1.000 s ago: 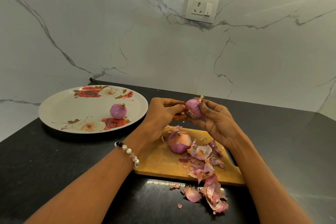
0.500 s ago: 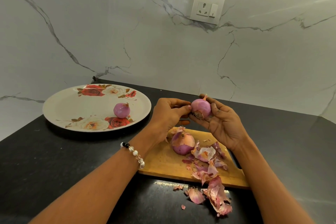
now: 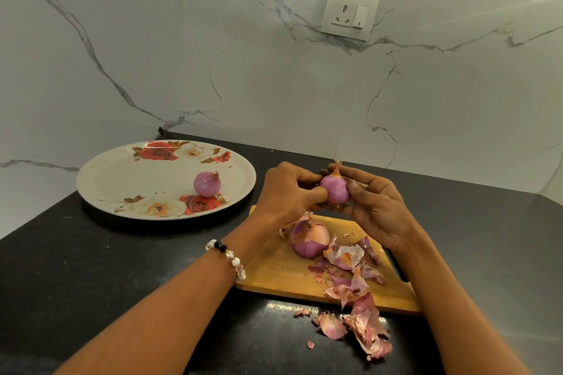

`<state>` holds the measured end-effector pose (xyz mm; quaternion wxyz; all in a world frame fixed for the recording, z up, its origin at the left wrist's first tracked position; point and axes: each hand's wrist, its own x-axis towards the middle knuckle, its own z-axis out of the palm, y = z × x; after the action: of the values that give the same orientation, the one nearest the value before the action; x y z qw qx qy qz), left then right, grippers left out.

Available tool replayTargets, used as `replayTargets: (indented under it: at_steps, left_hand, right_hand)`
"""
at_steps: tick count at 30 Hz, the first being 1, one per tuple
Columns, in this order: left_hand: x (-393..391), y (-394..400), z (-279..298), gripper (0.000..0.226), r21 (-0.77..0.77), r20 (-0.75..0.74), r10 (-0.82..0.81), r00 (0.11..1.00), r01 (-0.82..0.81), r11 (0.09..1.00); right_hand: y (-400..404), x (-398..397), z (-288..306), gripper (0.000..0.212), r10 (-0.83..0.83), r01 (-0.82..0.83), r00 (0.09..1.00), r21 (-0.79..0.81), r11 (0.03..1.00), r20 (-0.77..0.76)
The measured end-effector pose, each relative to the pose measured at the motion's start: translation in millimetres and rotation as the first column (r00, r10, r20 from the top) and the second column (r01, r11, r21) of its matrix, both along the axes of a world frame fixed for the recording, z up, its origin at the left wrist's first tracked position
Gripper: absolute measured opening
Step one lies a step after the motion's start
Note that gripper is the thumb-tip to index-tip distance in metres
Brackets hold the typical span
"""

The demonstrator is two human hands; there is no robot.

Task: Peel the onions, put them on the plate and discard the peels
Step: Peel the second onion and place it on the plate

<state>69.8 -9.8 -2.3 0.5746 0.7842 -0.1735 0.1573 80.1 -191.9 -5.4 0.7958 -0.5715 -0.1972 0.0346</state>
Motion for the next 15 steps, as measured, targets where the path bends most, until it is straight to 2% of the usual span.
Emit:
replayTargets:
  at_steps: [5,10,15]
  left_hand:
    - [0.8,0.7,-0.5,0.028,0.006,0.005,-0.011,1.0,0.01,1.0]
    - [4.4,1.2,0.5,0.022,-0.167,-0.119,-0.04,0.992,0.019,0.986]
    - [2.9,-1.2,0.8,0.035,-0.284,-0.209,-0.155,0.965,0.092,0.954]
  right_hand:
    - [-0.2,0.2,0.1,0.046,-0.004,0.004,1.0,-0.019,1.0,0.009]
    - [0.7,0.8,0.7,0.061,0.03,-0.03,0.999,-0.007,1.0,0.016]
    - [-0.1,3.1,-1.6,0.055,0.003,-0.003,1.0,0.002,1.0,0.017]
